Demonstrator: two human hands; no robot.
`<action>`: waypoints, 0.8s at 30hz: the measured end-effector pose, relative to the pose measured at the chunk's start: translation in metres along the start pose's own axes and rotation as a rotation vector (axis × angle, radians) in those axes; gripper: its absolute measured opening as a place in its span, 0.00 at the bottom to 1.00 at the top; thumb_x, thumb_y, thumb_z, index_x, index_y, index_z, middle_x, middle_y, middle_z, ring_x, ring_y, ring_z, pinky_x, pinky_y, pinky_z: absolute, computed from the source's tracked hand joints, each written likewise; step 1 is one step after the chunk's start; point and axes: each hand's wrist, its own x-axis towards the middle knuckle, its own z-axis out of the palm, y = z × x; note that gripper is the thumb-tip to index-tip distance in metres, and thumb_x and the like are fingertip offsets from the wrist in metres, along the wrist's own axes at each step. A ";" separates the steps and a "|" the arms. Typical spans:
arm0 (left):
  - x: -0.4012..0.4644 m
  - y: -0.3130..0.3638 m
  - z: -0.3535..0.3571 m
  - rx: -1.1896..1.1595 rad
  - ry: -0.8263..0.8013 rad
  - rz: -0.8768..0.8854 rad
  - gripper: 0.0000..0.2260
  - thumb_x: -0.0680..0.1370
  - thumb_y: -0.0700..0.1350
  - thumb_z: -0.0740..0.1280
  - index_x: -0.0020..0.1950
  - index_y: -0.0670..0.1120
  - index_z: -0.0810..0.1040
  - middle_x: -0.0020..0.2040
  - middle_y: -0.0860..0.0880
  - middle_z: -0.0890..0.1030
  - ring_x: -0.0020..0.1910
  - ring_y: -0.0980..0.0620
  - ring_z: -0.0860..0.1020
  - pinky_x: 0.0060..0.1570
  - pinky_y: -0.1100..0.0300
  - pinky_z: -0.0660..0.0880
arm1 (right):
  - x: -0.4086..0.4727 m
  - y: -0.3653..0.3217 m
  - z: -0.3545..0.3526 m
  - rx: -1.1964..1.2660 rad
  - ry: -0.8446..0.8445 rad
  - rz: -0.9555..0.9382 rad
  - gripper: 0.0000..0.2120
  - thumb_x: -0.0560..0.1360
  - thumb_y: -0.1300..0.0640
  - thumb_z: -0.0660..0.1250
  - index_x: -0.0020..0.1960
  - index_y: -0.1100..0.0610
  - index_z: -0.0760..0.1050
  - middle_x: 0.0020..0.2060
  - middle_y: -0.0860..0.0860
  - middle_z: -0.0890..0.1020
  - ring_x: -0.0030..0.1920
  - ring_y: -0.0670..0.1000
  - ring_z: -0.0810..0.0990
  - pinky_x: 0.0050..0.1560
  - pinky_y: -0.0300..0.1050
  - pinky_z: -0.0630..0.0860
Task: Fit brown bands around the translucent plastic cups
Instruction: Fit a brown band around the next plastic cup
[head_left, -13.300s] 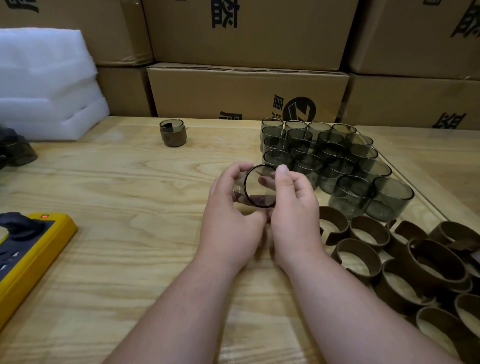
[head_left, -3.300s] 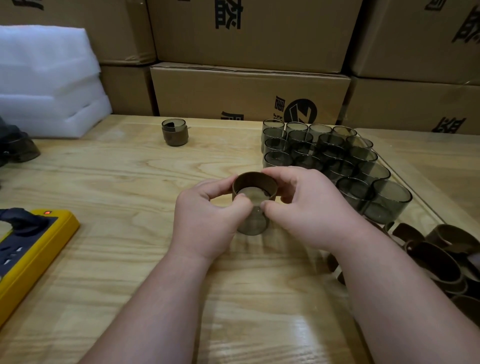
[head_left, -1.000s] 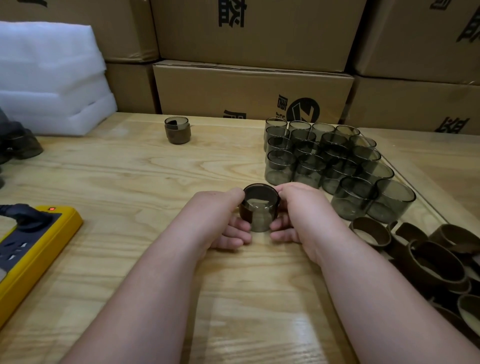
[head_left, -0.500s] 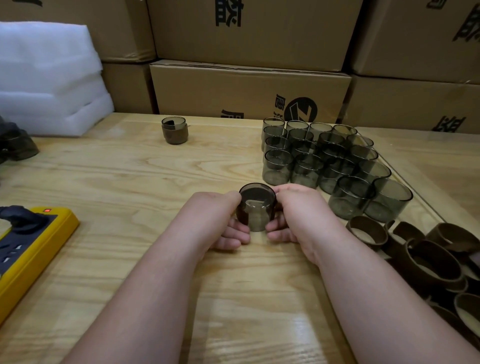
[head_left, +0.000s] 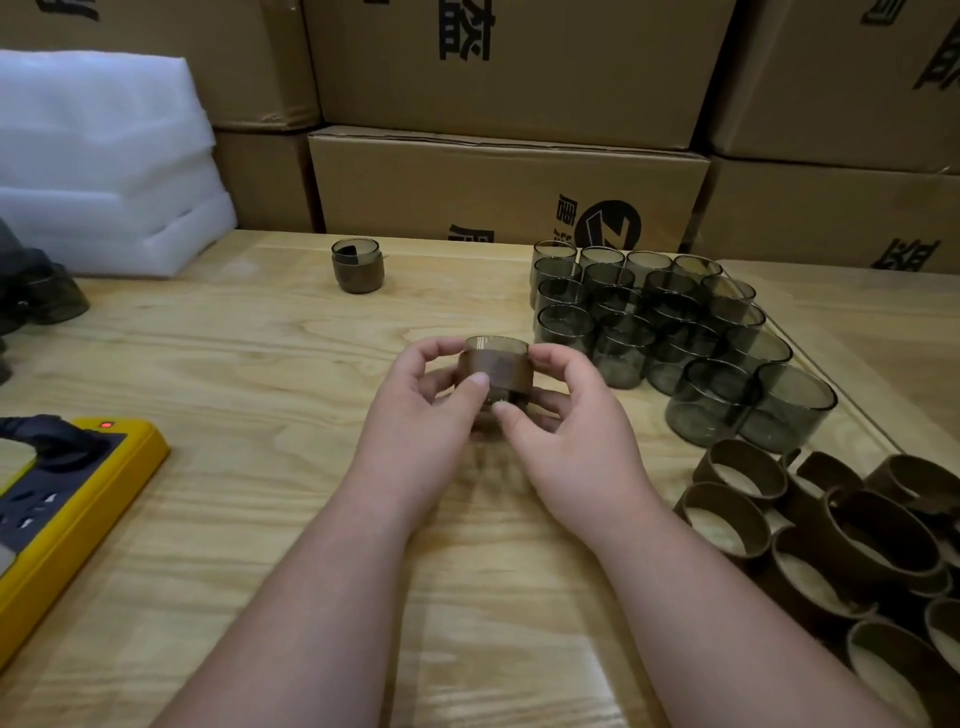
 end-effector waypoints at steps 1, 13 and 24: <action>0.001 -0.001 0.000 -0.004 -0.001 0.016 0.15 0.80 0.35 0.69 0.59 0.55 0.77 0.52 0.51 0.87 0.52 0.52 0.86 0.48 0.60 0.82 | 0.001 0.002 0.002 -0.015 -0.004 -0.012 0.27 0.75 0.57 0.76 0.69 0.44 0.71 0.65 0.42 0.78 0.60 0.42 0.81 0.62 0.46 0.80; 0.010 -0.002 0.004 -0.222 0.342 0.060 0.13 0.81 0.36 0.65 0.60 0.52 0.79 0.53 0.58 0.82 0.49 0.72 0.80 0.42 0.77 0.74 | 0.060 0.010 0.056 -0.542 0.024 -0.154 0.17 0.76 0.51 0.70 0.64 0.45 0.77 0.65 0.44 0.72 0.63 0.50 0.75 0.64 0.49 0.75; 0.012 -0.003 -0.003 -0.334 0.419 -0.007 0.10 0.77 0.56 0.61 0.45 0.66 0.81 0.53 0.60 0.86 0.54 0.67 0.82 0.52 0.63 0.74 | 0.171 0.016 0.124 -0.629 0.109 -0.099 0.17 0.80 0.53 0.66 0.68 0.47 0.73 0.67 0.49 0.71 0.68 0.56 0.70 0.65 0.55 0.73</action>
